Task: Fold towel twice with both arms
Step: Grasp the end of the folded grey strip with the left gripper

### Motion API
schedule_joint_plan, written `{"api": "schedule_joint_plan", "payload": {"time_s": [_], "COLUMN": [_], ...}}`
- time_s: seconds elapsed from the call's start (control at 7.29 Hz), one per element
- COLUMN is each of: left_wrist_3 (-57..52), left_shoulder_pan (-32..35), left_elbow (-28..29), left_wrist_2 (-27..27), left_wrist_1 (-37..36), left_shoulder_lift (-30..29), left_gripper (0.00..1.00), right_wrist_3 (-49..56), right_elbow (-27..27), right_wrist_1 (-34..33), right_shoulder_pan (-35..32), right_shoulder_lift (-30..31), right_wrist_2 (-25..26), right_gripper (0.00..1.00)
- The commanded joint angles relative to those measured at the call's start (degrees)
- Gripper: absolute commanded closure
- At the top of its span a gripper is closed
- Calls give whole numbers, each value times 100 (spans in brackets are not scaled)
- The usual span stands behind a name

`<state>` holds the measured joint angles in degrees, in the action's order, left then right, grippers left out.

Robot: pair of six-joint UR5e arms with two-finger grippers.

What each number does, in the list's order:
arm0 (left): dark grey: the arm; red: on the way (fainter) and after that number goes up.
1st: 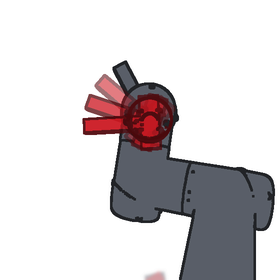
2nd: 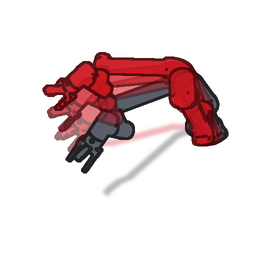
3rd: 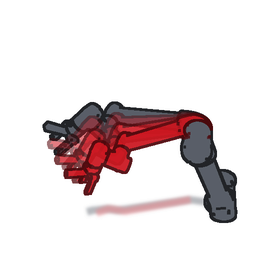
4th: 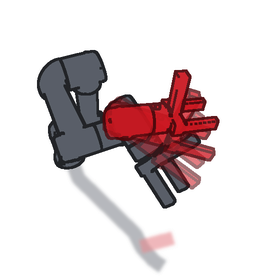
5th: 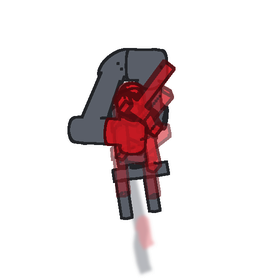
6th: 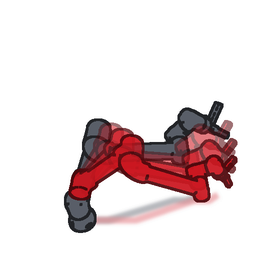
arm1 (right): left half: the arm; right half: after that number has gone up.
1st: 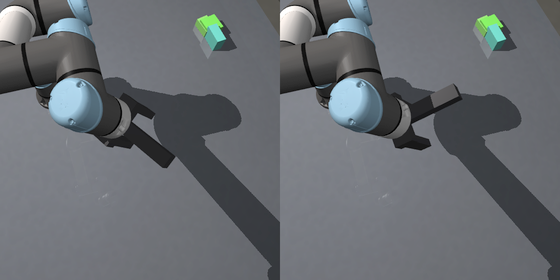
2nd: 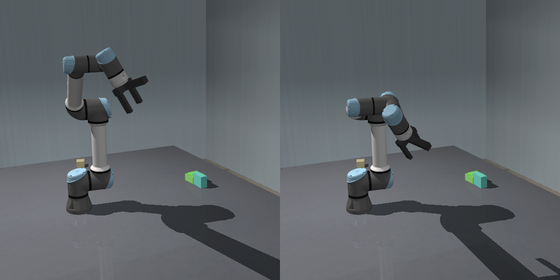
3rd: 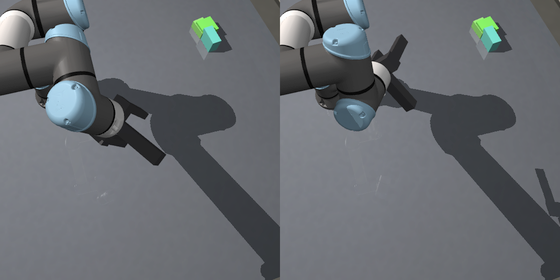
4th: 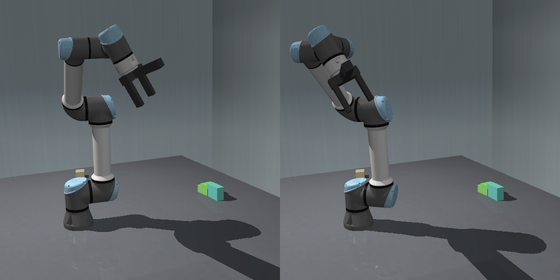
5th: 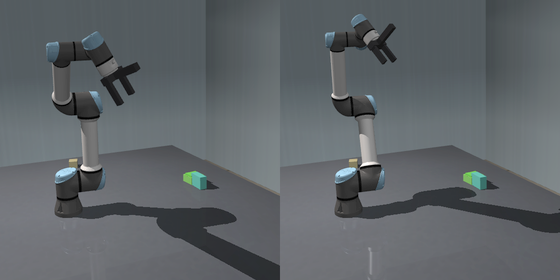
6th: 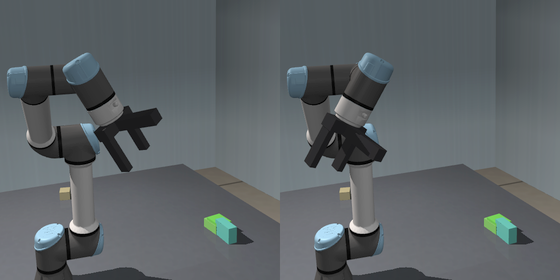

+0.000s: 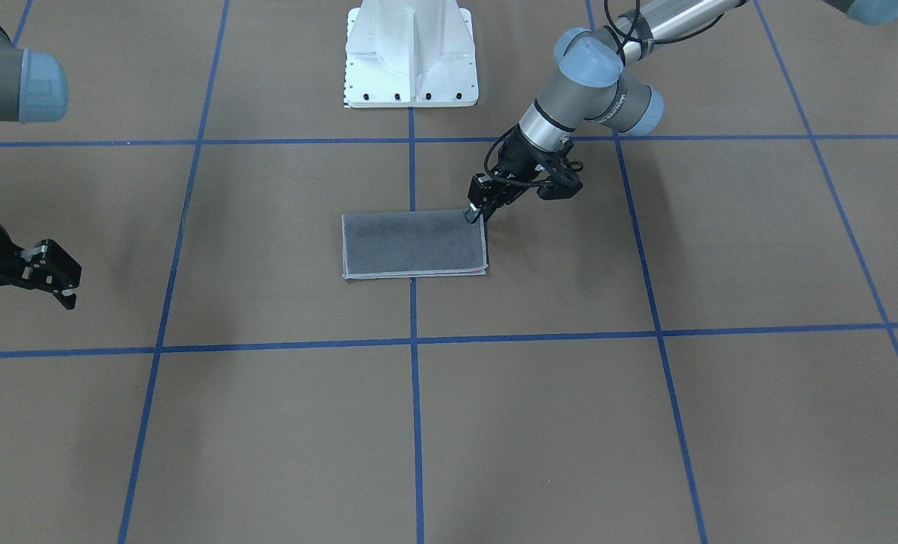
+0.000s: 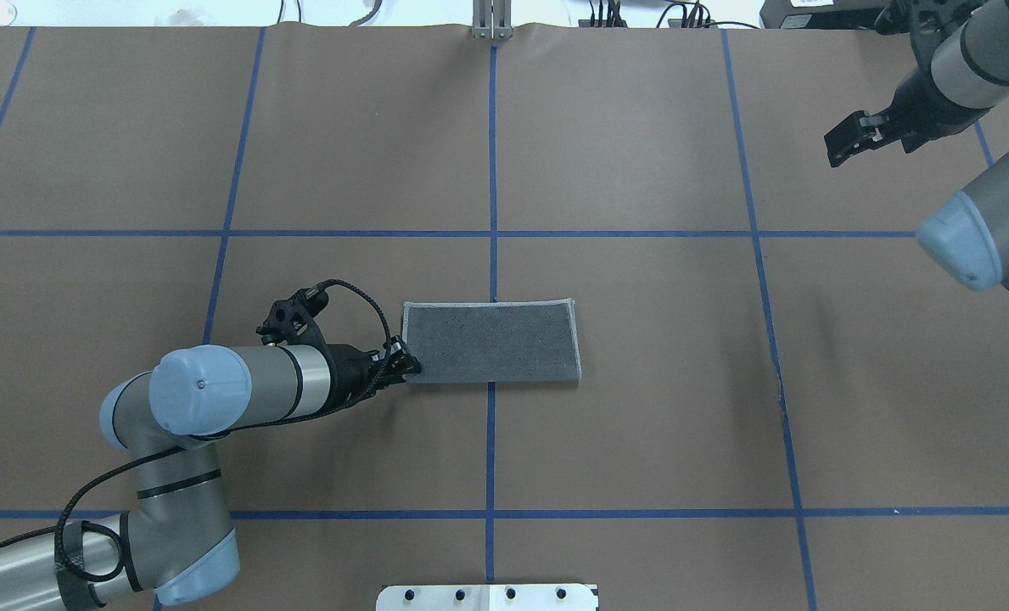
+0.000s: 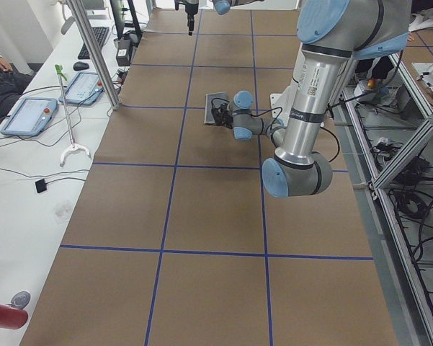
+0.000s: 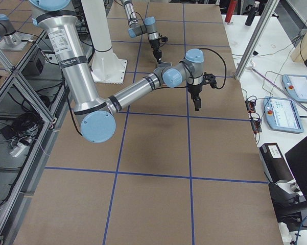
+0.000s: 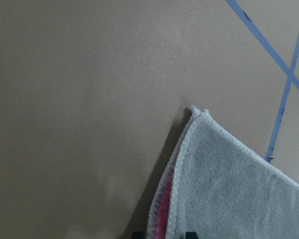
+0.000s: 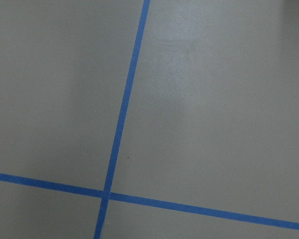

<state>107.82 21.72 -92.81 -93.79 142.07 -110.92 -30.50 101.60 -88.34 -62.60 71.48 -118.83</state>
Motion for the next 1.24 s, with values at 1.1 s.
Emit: {"api": "schedule_joint_plan", "payload": {"time_s": [1.1], "left_wrist_3": [-1527], "left_shoulder_pan": [649], "left_elbow": [-1161], "left_wrist_2": [-8], "left_wrist_1": [-4], "left_shoulder_lift": [1451], "left_gripper": [100], "right_wrist_3": [9], "right_elbow": [9], "right_wrist_1": [1], "right_shoulder_pan": [-76], "right_shoulder_lift": [68], "right_wrist_2": [-35], "right_gripper": [0]}}
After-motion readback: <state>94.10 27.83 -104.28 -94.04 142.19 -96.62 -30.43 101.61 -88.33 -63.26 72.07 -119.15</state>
